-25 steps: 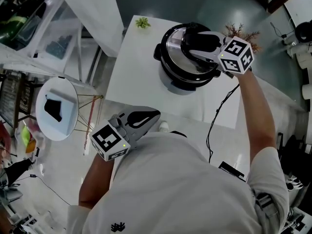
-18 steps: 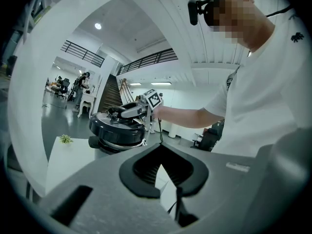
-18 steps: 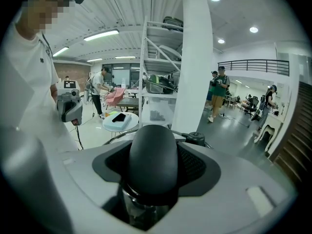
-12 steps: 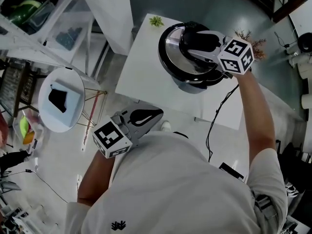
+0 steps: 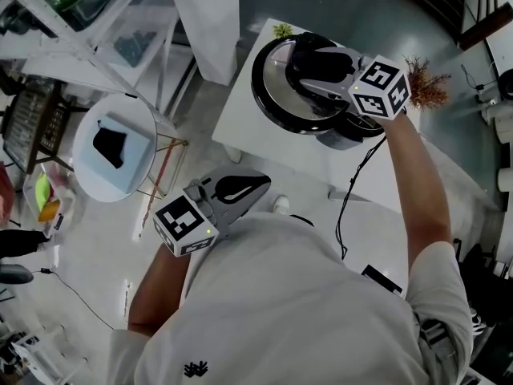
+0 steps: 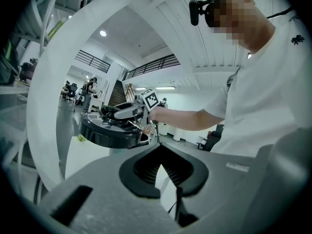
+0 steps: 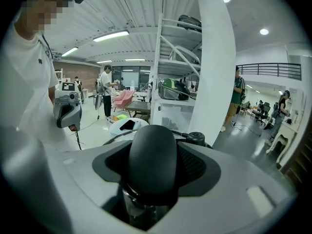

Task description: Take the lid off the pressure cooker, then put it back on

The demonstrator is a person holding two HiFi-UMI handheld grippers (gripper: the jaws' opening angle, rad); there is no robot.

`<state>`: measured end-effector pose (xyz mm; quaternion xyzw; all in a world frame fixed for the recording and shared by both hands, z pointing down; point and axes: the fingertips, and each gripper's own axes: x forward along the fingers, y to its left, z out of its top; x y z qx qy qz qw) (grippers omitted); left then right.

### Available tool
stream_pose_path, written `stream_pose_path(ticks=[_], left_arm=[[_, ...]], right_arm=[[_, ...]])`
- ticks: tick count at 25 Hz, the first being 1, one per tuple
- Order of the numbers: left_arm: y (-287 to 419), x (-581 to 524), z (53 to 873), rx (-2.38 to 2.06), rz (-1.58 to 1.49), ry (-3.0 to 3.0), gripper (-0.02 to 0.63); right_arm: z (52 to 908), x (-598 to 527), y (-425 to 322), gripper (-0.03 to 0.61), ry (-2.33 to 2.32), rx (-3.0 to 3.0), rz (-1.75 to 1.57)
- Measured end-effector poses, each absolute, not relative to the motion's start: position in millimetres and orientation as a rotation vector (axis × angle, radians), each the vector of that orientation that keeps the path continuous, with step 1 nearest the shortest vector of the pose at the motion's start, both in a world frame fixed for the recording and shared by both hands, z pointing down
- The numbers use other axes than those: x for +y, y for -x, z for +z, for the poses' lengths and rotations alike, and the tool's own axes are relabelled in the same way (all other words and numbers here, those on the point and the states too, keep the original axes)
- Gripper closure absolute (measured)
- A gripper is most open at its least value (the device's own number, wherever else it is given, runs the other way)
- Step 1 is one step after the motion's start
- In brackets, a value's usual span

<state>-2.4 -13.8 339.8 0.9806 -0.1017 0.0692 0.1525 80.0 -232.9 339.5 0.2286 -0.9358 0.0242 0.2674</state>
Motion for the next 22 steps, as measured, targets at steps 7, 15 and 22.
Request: stream_pose_path(ticks=[7, 15, 22], left_arm=[[40, -8, 339, -0.333, 0.183, -2.797, 0.607], [79, -4, 350, -0.385, 0.209, -2.766, 0.607], [95, -9, 358, -0.405, 0.231, -2.740, 0.607]], right_arm=[[354, -228, -25, 0.285, -0.577, -2.543, 0.072], [388, -229, 16, 0.287, -0.568, -2.529, 0.088], [430, -239, 28, 0.285, -0.585, -2.508, 0.111]])
